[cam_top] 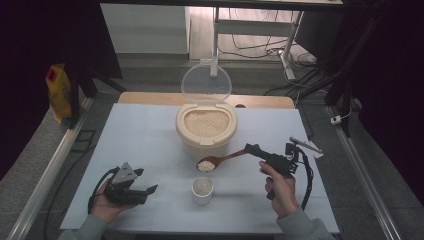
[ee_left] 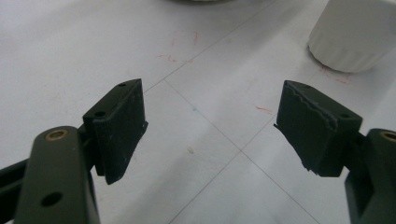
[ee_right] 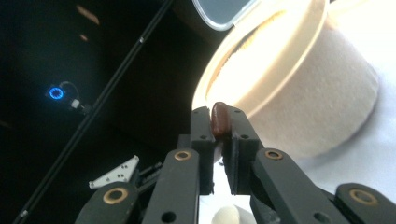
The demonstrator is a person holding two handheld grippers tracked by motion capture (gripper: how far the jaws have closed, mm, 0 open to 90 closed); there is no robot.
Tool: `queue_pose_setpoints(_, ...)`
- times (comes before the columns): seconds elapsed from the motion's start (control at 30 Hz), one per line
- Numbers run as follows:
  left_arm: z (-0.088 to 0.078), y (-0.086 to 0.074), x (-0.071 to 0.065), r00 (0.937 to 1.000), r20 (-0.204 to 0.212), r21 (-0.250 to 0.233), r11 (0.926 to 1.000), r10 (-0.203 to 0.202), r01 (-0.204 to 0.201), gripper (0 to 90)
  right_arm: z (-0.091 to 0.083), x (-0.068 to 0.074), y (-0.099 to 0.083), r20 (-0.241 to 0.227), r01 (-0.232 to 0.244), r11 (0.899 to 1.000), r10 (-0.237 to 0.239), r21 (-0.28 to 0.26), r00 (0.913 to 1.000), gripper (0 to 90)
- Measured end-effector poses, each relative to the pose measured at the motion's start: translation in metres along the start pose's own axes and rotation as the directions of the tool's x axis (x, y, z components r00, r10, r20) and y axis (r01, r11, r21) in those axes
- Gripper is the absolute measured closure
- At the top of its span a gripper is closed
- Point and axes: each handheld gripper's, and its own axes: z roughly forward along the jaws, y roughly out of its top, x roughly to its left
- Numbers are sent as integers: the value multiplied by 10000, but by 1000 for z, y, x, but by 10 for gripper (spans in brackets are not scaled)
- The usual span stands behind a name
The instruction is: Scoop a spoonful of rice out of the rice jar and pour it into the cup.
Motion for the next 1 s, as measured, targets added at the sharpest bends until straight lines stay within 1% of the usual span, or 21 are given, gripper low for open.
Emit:
queue_pose_setpoints(0.17,1,0,0,10000,-1,16,10000,0,0,236,-2,-6,-7,247,19,9993,-29,386,9997,830)
queue_pose_setpoints(0.27,1,0,0,10000,-10,55,10000,11,-11,236,-2,-6,-8,445,327,9975,-355,628,9984,830)
queue_pose_setpoints(0.37,1,0,0,10000,-8,60,10000,8,-8,236,0,-2,-10,598,718,9934,-773,893,9952,829)
queue_pose_setpoints(0.5,1,0,0,10000,-8,60,10000,7,-7,236,5,6,-10,808,1480,9810,-1587,1253,9840,829)
queue_pose_setpoints(0.63,1,0,0,10000,-15,45,10000,-9,9,236,9,14,-11,916,2180,9646,-2329,1487,9682,829)
queue_pose_setpoints(0.7,1,0,1,10000,-10,52,10000,-3,3,236,12,18,-11,1005,2505,9546,-2685,1614,9580,829)
queue_pose_setpoints(0.77,1,0,1,10000,-11,52,10000,1,-1,236,14,20,-12,1003,2702,9486,-2887,1649,9521,829)
queue_pose_setpoints(0.83,1,0,1,10000,-8,50,10000,0,0,236,15,21,-12,986,2775,9465,-2957,1650,9502,829)
queue_pose_setpoints(0.93,1,0,0,10000,-15,49,10000,0,0,236,15,20,-12,934,2781,9463,-2957,1651,9507,829)
queue_pose_setpoints(1.0,1,0,1,10000,-16,61,10000,9,-9,236,14,19,-12,901,2835,9446,-3007,1652,9494,829)
